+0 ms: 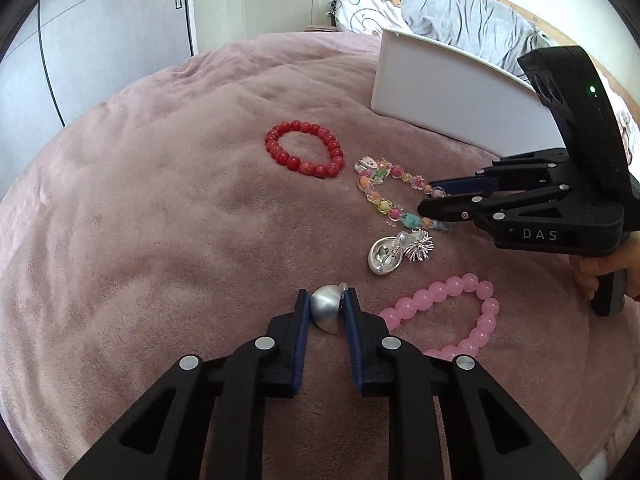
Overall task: Organize jewelry
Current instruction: 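Grasp the silver round pendant with the left tool while the right tool grasps the pastel charm bracelet, then carry both items into the white box and open both tools to release them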
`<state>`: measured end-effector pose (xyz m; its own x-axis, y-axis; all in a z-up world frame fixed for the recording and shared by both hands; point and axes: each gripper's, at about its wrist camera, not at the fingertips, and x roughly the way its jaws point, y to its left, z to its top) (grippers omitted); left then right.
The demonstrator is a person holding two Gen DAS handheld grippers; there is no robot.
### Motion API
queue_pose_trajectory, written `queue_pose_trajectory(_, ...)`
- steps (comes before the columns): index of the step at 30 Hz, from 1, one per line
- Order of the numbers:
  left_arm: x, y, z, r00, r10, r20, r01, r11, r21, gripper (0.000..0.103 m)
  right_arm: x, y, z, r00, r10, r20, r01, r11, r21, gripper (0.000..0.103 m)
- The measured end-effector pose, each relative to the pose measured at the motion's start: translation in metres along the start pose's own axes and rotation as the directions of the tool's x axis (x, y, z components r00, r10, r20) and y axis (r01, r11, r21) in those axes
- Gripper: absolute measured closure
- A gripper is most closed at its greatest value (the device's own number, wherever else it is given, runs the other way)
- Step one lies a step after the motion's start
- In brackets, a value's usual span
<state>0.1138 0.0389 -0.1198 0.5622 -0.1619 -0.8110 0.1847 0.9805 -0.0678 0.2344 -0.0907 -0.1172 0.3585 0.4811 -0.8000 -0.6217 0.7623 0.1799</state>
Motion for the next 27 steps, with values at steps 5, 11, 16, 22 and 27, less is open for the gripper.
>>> queue_pose_trajectory(5,0.001,0.003,0.001,1.0,-0.007,-0.01,0.007,0.999,-0.049,0.081,-0.002,-0.005,-0.002,0.999,0.051,0.003,-0.051,0.998,0.021,0.092)
queue_pose_trajectory(11,-0.002,0.004,0.002,1.0,-0.004,-0.011,0.003,0.995,-0.103,0.081,-0.016,-0.01,-0.004,0.994,0.101,0.034,-0.103,0.994,0.033,0.092)
queue_pose_trajectory(16,-0.007,0.001,0.004,1.0,0.009,-0.004,-0.01,0.991,-0.131,0.081,-0.037,-0.011,0.003,0.99,0.112,0.089,-0.115,0.993,0.02,0.092)
queue_pose_trajectory(22,-0.016,0.002,0.018,0.999,0.023,0.034,-0.018,0.987,-0.162,0.081,-0.077,-0.023,0.016,0.971,0.141,0.194,-0.152,0.987,0.043,0.092)
queue_pose_trajectory(27,-0.024,0.0,0.037,0.997,0.009,0.076,0.007,0.978,-0.208,0.081,-0.111,-0.03,0.023,0.954,0.129,0.271,-0.145,0.989,0.038,0.092)
